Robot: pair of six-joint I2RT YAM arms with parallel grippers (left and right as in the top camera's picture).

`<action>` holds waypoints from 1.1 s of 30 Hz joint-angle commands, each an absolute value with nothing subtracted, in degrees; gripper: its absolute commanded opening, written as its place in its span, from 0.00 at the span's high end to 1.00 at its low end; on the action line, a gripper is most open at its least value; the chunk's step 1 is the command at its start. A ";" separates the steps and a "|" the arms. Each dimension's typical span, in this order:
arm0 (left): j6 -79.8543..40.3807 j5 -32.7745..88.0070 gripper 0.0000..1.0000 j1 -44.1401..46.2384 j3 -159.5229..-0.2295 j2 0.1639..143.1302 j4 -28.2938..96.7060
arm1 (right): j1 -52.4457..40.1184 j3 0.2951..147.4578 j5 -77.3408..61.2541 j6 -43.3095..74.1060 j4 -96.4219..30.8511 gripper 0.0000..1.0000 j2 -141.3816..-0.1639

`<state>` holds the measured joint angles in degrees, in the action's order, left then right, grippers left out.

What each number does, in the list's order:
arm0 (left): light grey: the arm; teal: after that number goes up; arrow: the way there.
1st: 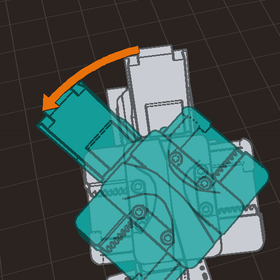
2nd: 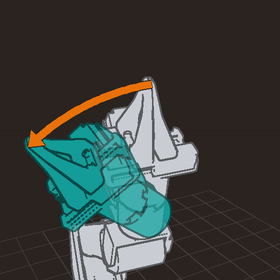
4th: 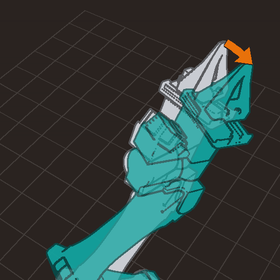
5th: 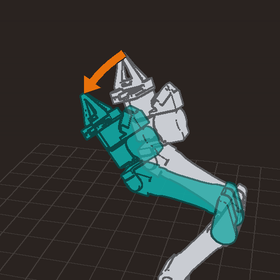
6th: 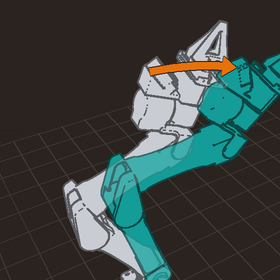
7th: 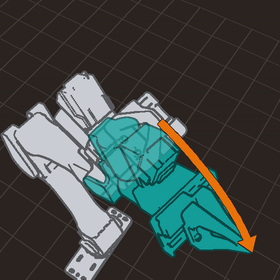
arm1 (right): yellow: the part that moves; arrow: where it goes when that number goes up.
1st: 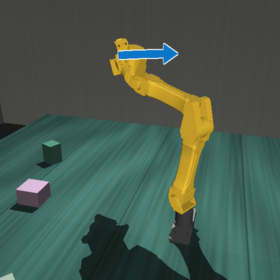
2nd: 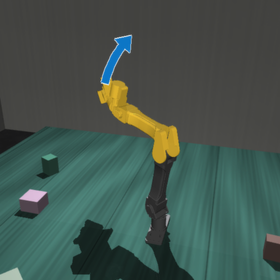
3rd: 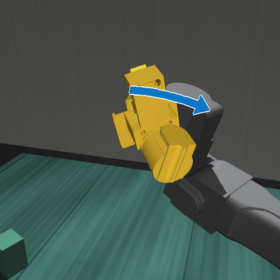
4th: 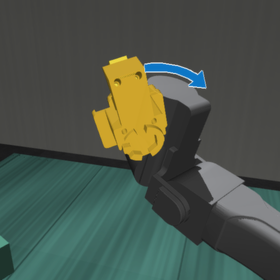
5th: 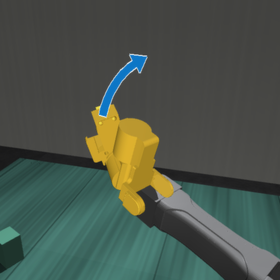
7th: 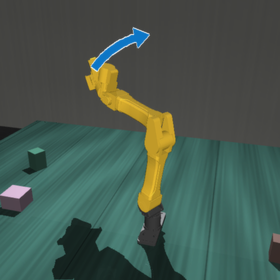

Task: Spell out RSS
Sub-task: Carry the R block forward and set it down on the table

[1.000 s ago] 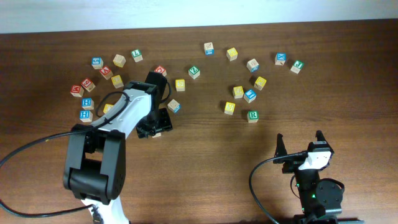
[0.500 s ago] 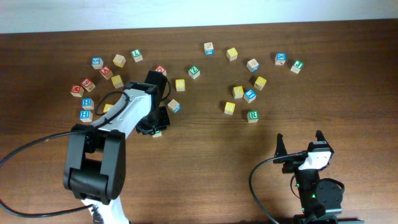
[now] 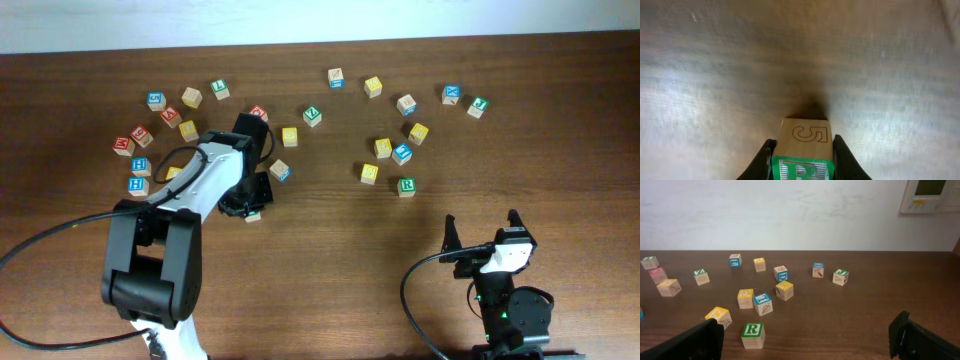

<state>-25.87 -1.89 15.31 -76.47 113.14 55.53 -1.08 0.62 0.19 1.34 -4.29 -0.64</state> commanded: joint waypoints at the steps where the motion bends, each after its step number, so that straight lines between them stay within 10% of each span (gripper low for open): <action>1: -22.98 -0.05 0.92 15.35 -81.03 113.45 60.86 | -0.67 0.32 0.67 1.78 -4.71 0.02 -0.36; 26: -24.45 -0.43 0.82 22.37 -77.78 113.47 60.71 | -0.67 0.32 0.69 1.78 -4.71 0.02 -0.36; 33: -24.40 -0.47 0.59 22.35 -76.49 113.47 59.37 | -0.67 0.32 0.69 1.78 -4.71 0.02 -0.36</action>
<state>-23.99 0.36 22.44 -77.28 113.16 59.83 -1.08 0.62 0.19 1.39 -4.29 -0.64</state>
